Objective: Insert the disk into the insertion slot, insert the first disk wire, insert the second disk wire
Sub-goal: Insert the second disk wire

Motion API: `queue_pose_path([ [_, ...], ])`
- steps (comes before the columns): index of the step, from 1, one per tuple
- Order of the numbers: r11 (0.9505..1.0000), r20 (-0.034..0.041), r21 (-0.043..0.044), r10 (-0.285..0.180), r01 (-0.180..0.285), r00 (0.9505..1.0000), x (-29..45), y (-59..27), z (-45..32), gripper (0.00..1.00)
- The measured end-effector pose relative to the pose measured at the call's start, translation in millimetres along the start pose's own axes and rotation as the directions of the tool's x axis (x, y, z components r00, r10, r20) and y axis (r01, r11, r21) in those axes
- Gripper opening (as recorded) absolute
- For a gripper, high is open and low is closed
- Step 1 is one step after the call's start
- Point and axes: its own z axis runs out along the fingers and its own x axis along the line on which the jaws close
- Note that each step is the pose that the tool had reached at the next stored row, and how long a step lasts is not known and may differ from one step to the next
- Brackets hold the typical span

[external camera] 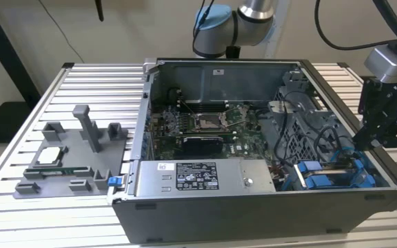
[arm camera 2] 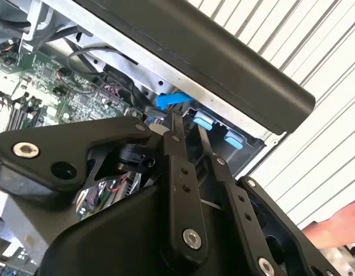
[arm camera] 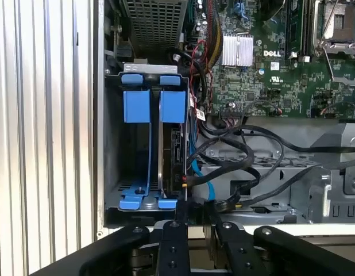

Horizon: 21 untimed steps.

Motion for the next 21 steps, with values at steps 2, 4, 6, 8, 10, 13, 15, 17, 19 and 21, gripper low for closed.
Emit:
queue_pose_path([
  [2,1.0000,0.0000,-0.0020,0.000,0.000,1.0000,0.1,0.0,0.9,1.00],
  [4,1.0000,-0.0001,-0.0032,0.000,0.000,1.0000,0.2,0.0,1.7,1.00],
  [6,1.0000,-0.0002,-0.0043,0.000,0.000,1.0000,0.2,0.0,2.2,1.00],
  [8,1.0000,-0.0003,-0.0068,0.000,0.000,1.0000,0.2,-0.1,2.3,1.00],
  [10,1.0000,-0.0002,-0.0080,0.001,-0.001,1.0000,0.2,0.0,2.4,0.00],
  [13,1.0000,-0.0001,-0.0086,0.001,-0.001,1.0000,0.2,0.0,2.4,0.00],
  [15,1.0000,0.0000,-0.0089,0.001,-0.001,1.0000,0.2,0.0,2.5,0.00],
  [17,1.0000,-0.0001,-0.0089,0.001,-0.001,1.0000,0.2,0.0,2.4,0.00],
  [19,1.0000,-0.0001,-0.0090,0.001,-0.001,1.0000,0.2,0.0,2.4,0.00],
  [21,1.0000,-0.0001,-0.0090,0.001,-0.001,1.0000,0.2,0.0,2.4,0.00],
])
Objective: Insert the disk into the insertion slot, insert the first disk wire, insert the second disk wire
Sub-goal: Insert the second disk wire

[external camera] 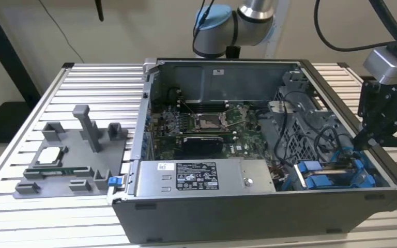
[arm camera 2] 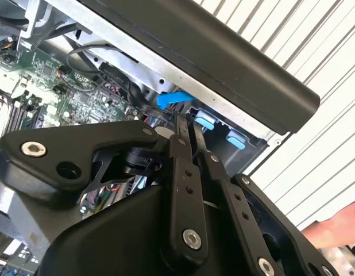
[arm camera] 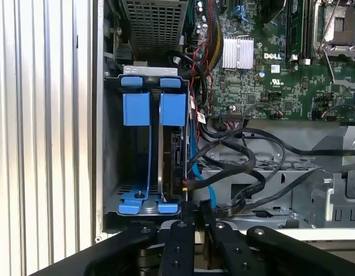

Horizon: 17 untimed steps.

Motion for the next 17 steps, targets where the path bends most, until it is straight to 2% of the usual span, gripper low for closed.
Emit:
queue_pose_path([
  [4,1.0000,0.0000,0.0000,0.000,0.000,1.0000,0.0,0.0,-1.1,0.00],
  [10,1.0000,-0.0001,-0.0009,0.000,0.000,1.0000,-0.6,0.9,-7.4,0.00],
  [17,1.0000,-0.0001,-0.0009,0.000,0.000,1.0000,-1.1,7.8,-14.3,0.00],
])
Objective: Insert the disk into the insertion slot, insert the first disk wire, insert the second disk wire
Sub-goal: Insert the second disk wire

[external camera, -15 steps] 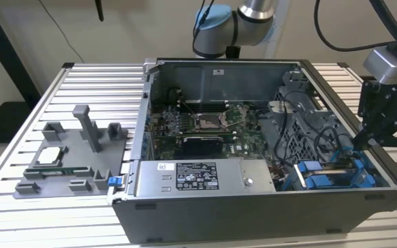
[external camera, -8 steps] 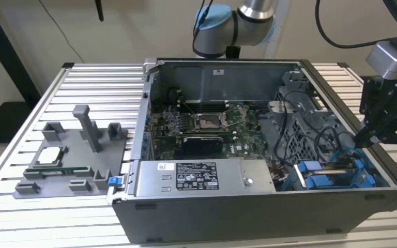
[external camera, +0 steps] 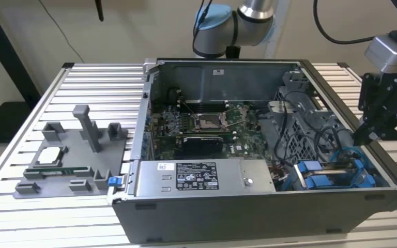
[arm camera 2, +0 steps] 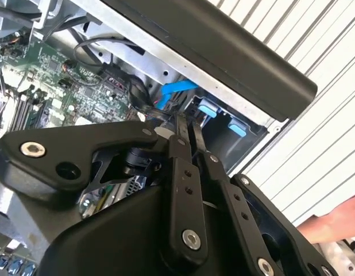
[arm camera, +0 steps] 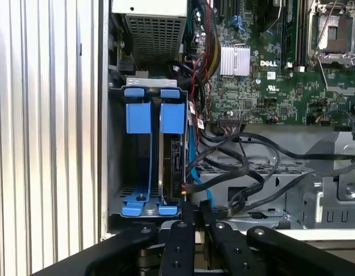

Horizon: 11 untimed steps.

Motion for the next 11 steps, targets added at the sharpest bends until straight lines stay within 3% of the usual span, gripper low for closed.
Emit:
queue_pose_path([
  [11,1.0000,0.0001,0.0000,0.000,0.000,1.0000,-0.3,14.9,-4.8,0.00],
])
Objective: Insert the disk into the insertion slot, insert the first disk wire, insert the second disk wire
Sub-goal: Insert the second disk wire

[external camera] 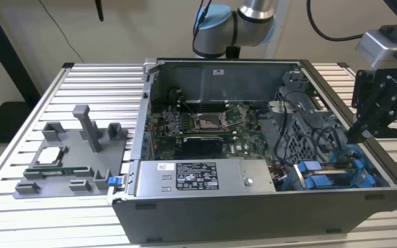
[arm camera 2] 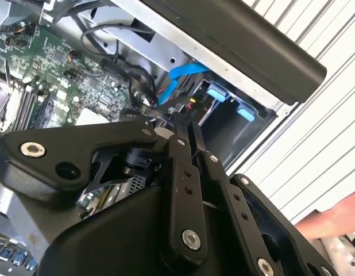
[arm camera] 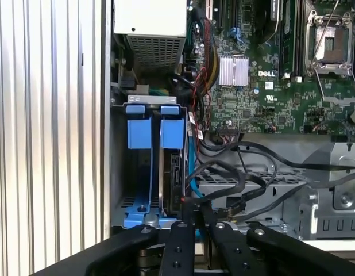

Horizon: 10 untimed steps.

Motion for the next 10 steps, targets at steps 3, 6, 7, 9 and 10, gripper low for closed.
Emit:
queue_pose_path([
  [3,1.0000,0.0001,0.0000,0.000,0.000,1.0000,0.1,6.0,0.0,0.00],
  [6,1.0000,0.0000,-0.0003,0.000,0.000,1.0000,0.1,12.4,-0.1,0.00],
  [7,1.0000,0.0000,-0.0004,0.000,0.000,1.0000,0.1,14.6,-0.1,0.00],
  [9,1.0000,0.0000,-0.0005,0.000,0.000,1.0000,0.1,19.7,-0.7,0.00],
  [10,1.0000,0.0000,-0.0005,0.000,0.000,1.0000,0.1,21.9,-1.7,0.00],
])
